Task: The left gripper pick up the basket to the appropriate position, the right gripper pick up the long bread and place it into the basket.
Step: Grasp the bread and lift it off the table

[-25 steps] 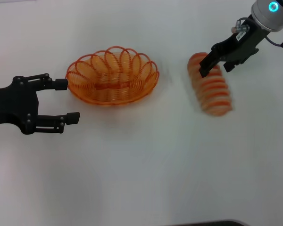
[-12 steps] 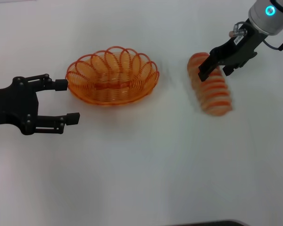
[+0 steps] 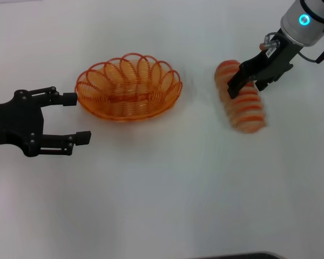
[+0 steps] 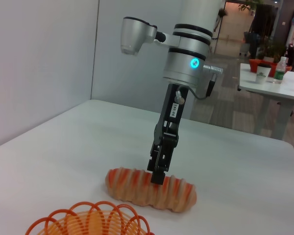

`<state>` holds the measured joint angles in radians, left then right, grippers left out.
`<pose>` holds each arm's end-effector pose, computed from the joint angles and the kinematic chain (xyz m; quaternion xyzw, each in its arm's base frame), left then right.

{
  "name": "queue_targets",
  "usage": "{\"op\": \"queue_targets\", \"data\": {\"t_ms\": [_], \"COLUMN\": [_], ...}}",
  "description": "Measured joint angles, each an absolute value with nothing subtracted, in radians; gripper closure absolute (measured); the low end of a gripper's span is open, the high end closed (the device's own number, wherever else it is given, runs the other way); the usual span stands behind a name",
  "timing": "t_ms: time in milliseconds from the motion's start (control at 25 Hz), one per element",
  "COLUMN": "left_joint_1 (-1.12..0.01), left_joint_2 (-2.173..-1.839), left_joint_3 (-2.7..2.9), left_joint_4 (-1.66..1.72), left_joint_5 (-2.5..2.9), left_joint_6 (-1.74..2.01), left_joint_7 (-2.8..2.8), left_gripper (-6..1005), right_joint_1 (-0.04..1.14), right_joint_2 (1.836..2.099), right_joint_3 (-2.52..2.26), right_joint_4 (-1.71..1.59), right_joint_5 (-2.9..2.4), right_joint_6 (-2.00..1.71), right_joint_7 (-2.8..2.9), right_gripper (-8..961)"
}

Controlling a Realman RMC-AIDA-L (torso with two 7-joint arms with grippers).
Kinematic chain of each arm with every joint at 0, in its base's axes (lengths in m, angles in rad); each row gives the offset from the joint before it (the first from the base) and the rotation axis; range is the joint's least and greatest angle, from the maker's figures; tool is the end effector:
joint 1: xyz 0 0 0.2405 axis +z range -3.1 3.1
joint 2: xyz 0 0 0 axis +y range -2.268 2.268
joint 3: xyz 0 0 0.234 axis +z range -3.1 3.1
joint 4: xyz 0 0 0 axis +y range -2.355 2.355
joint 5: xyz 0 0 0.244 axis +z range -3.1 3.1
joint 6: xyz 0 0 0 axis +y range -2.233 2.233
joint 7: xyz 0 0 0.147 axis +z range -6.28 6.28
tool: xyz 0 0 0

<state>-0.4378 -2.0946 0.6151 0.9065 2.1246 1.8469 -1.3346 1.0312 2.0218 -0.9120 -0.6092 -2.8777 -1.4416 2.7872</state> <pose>-0.2693 0.3076 0.0523 -0.9641 -0.1371 -0.2106 0.0859 0.1995 0.4323 0.0017 -0.7852 0.5603 -0.1960 0.1765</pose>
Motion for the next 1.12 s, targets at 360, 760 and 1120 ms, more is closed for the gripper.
{"op": "queue_targets", "data": {"t_ms": [360, 760, 1120], "left_joint_1": [-0.437, -0.436, -0.434], "left_joint_2": [-2.095, -2.095, -2.096], "left_joint_3": [0.615, 0.615, 0.615], "left_joint_4": [0.907, 0.907, 0.907], "left_joint_5": [2.125, 2.126, 2.126], "left_joint_6": [1.846, 1.845, 1.844], "left_joint_7": [-1.332, -1.331, -1.331], "left_gripper": [116, 116, 116], "right_joint_1": [1.031, 1.032, 1.032], "right_joint_2": [2.024, 2.026, 2.033], "right_joint_3": [-0.915, -0.921, -0.951], "right_joint_4": [-0.593, -0.583, -0.581], "right_joint_5": [-2.878, -2.878, -2.878], "right_joint_6": [-1.432, -1.423, -1.417], "right_joint_7": [2.787, 2.783, 2.782], "right_gripper": [158, 157, 208]}}
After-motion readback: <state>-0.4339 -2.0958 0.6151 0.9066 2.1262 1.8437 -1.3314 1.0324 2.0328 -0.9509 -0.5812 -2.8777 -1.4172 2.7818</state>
